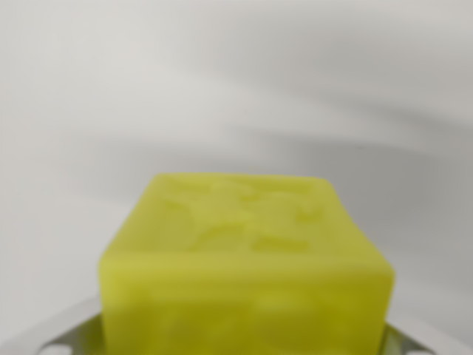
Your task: Pick yellow cube
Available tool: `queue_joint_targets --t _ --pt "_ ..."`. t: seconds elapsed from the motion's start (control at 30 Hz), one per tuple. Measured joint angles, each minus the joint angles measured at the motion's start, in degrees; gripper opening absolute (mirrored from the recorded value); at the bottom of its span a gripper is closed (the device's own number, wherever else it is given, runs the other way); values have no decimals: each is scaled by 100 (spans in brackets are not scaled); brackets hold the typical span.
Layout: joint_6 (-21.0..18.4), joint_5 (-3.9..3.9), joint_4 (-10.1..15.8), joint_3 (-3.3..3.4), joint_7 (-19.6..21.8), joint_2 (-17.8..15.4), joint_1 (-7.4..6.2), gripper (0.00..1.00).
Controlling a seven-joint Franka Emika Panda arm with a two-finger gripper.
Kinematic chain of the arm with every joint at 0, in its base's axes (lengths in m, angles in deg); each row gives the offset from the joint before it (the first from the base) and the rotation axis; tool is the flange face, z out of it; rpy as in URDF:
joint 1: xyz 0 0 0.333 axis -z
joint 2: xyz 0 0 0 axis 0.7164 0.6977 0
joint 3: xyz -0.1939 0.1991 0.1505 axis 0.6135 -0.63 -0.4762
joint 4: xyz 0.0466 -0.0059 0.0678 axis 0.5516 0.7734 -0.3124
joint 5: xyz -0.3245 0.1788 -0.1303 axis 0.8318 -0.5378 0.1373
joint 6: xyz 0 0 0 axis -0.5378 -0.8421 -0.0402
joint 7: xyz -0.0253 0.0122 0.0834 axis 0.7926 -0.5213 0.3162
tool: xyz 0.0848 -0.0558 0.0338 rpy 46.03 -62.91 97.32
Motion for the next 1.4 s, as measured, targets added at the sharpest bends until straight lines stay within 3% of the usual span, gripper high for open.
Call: queue_joint_targets --t 1.4 --pt "-1693 109 -247 -1 80 -1443 13 0"
